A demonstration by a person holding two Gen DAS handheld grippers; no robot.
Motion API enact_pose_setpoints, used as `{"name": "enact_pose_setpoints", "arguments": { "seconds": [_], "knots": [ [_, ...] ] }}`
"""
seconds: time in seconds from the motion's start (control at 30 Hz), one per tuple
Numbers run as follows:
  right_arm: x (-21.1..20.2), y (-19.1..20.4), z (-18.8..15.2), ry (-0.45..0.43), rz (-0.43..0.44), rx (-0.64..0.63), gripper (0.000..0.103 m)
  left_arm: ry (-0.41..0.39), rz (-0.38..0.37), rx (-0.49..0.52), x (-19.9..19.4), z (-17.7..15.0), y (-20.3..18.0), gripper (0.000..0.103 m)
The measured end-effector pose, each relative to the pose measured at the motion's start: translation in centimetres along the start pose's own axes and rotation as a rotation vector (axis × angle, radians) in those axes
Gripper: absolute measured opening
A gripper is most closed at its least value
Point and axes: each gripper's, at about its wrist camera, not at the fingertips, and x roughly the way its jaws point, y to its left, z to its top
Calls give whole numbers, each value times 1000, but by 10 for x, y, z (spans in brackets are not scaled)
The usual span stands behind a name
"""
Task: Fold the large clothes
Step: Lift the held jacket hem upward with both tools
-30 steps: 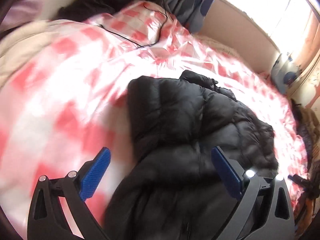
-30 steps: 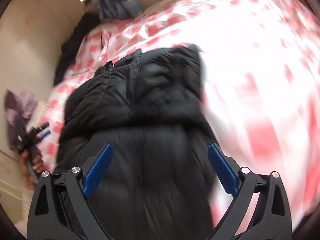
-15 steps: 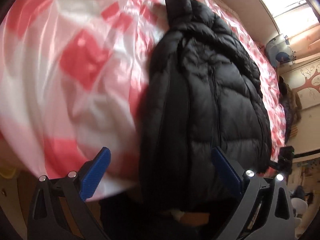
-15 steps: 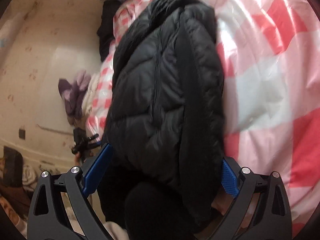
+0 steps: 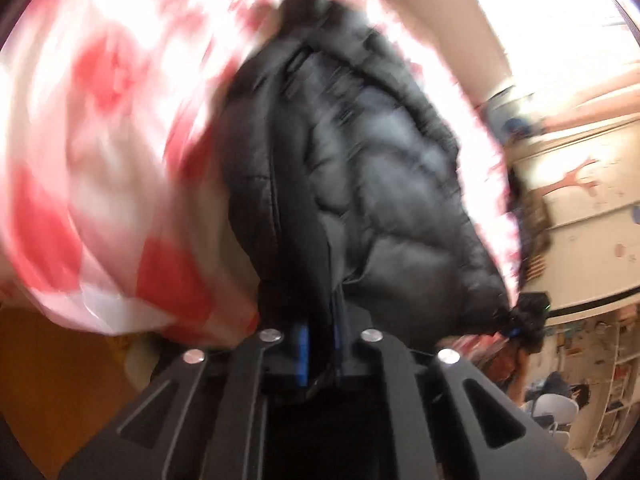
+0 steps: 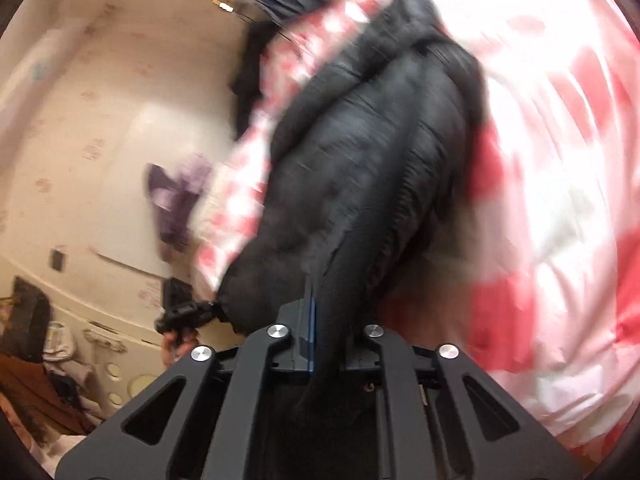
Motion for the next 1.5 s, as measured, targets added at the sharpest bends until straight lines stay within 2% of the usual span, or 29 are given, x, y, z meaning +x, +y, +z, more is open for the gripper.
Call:
{"name": "enact_pose_setpoints", "arguments": {
  "seconds": [0.07, 0.17, 0.23, 0.3, 0.37, 0.43, 0.47, 0.5, 0.57, 0.6, 0.63, 0.67, 0.7, 0.77, 0.83, 0.87, 0.9, 0.93, 0.97, 1.0, 1.03, 1.07, 1.1, 1.13, 1.17, 1.2, 1.27, 1.37, 1.5],
  "knots": [
    [-14, 23, 8, -50, 52, -31, 6, -73, -71, 10, -29, 7, -17, 6],
    [-41, 55, 11, -90, 114, -81, 6, -170, -115, 22, -75, 11, -33, 6],
    [-53, 63, 1, -77, 111, -103, 5, -191, -117, 19, -93, 8, -28, 6],
    [-66, 48, -11, -50, 74, -89, 5, -157, -64, -8, -96, 0, -6, 6],
    [-63, 13, -32, 25, 21, -14, 6, -43, -18, -52, -80, -12, 31, 7],
    [-49, -24, -58, 155, -135, 28, 9, 100, 88, -63, -44, -28, 62, 10],
    [-44, -44, -71, 205, -234, 54, 11, 150, 159, -74, -30, -35, 78, 14],
    [-46, -57, -77, 210, -284, 79, 15, 165, 197, -96, -25, -40, 89, 20],
    [-62, -59, -80, 148, -300, 98, 20, 124, 223, -92, -34, -39, 90, 36],
    [-73, -51, -76, 95, -318, 75, 27, 90, 234, -77, -42, -37, 86, 39],
    [-87, -38, -69, 25, -331, 43, 38, 51, 264, -59, -52, -33, 80, 41],
    [-95, -28, -62, -34, -303, 23, 45, -15, 314, -29, -66, -26, 72, 49],
    [-100, -20, -56, -74, -263, 2, 54, -61, 314, -12, -75, -21, 67, 56],
    [-95, -2, -41, -126, -140, -53, 58, -158, 205, 12, -86, -10, 54, 60],
    [-62, 0, -28, -83, -20, -41, 60, -182, 48, 28, -70, 0, 34, 63],
    [-40, -1, -23, -52, -20, -28, 60, -168, 12, 44, -58, 1, 26, 64],
    [-21, -11, -20, -13, -105, -14, 60, -142, -5, 64, -41, 2, 20, 65],
    [-5, -26, -18, 10, -260, -1, 52, -93, 35, 73, -15, 4, 19, 65],
    [0, -42, -15, 11, -317, 26, 40, -49, 102, 69, 2, 6, 27, 65],
    [-3, -60, -14, -3, -302, 102, 22, 16, 204, 66, 26, 9, 36, 59],
    [-15, -73, -15, -42, -232, 199, 21, 86, 276, 47, 47, 9, 51, 50],
    [-25, -72, -17, -65, -210, 212, 22, 91, 261, 5, 46, 8, 58, 43],
    [-37, -64, -21, -74, -236, 165, 30, 74, 226, -20, 37, 7, 60, 43],
    [-48, -55, -26, -67, -257, 111, 49, 42, 179, -37, 25, 5, 61, 45],
    [-60, -48, -33, -46, -246, 76, 63, -1, 163, -29, 8, 2, 61, 62],
    [-68, -45, -39, -18, -238, 63, 83, -31, 182, -21, -4, 0, 61, 79],
    [-78, -53, -49, 48, -236, 59, 86, -57, 193, -30, -21, -4, 74, 90],
    [-68, -73, -58, 110, -138, 149, 86, -22, 99, -120, -24, -13, 107, 95],
    [-43, -89, -64, 194, 11, 215, 86, 74, 25, -139, 17, -30, 119, 95]
  ]
}}
